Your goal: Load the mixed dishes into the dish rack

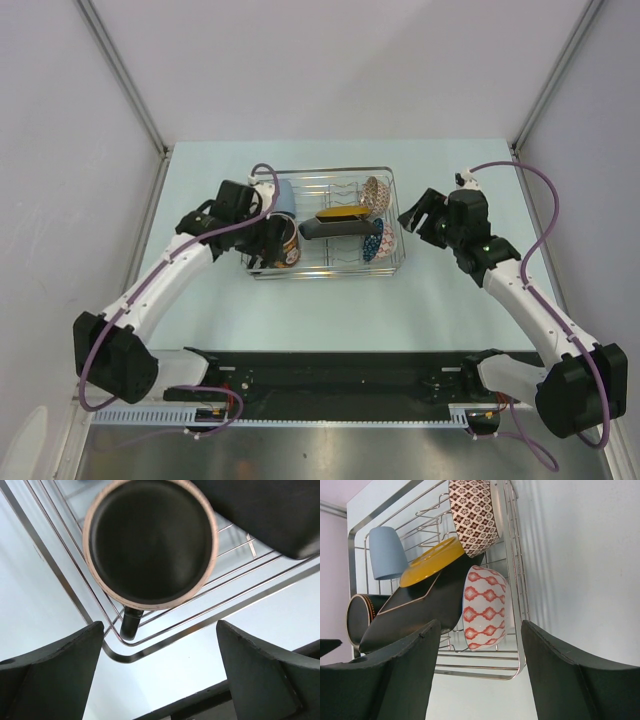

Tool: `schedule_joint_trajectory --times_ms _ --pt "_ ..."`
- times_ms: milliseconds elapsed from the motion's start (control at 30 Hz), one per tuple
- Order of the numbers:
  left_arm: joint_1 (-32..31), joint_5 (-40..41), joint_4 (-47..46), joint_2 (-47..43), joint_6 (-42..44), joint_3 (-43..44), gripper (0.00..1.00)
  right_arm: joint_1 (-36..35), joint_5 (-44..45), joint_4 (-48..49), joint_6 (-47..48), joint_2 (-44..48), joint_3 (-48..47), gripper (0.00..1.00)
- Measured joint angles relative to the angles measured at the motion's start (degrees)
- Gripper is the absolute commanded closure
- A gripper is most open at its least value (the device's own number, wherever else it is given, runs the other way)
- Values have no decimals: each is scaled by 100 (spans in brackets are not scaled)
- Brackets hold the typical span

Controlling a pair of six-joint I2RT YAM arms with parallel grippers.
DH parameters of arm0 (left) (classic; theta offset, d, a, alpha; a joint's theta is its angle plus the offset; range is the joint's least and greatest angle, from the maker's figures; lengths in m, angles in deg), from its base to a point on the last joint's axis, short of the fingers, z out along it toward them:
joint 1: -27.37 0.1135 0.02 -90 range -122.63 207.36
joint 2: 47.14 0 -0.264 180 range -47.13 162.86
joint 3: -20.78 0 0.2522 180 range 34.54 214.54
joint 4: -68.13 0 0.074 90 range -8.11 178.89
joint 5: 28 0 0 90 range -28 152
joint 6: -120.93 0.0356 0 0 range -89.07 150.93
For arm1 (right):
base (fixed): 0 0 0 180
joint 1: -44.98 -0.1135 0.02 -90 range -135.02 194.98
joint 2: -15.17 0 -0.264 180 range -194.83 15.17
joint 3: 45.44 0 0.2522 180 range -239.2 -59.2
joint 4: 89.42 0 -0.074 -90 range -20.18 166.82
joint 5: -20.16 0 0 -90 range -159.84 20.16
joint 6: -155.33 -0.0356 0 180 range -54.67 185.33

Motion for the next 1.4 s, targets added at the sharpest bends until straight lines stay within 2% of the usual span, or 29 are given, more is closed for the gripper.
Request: schedule_joint_trajectory --times_ms 167,467,533,667,767,900,1033,1100,1200,1400 --pt "0 -175 -2 -153 52 380 0 -48 4 -28 0 2 0 30" --pt "197 -483 -111 -411 310 474 0 -319 33 -76 116 122 0 30" --pt "269 -496 -197 -459 363 455 2 -420 101 -90 203 153 0 33" --pt "855 -894 -251 -507 391 343 2 -828 356 -232 479 269 -2 37" --pt "1224 -964 -254 -627 446 299 2 -1436 656 -476 743 503 -7 37" --pt "1270 -942 -278 -1104 575 299 0 -2050 802 -820 918 691 -94 31" --pt "1270 -896 -275 -1506 656 299 0 -2168 896 -1158 868 739 -131 23" --pt "1270 -879 -273 -1631 673 297 0 -2177 942 -1375 796 743 -173 4" --pt "1270 -872 -269 -1722 693 271 0 -2210 999 -1652 717 793 -267 0" --pt "1270 -870 -256 -1738 691 229 0 -2356 1008 -1878 732 1104 -382 0"
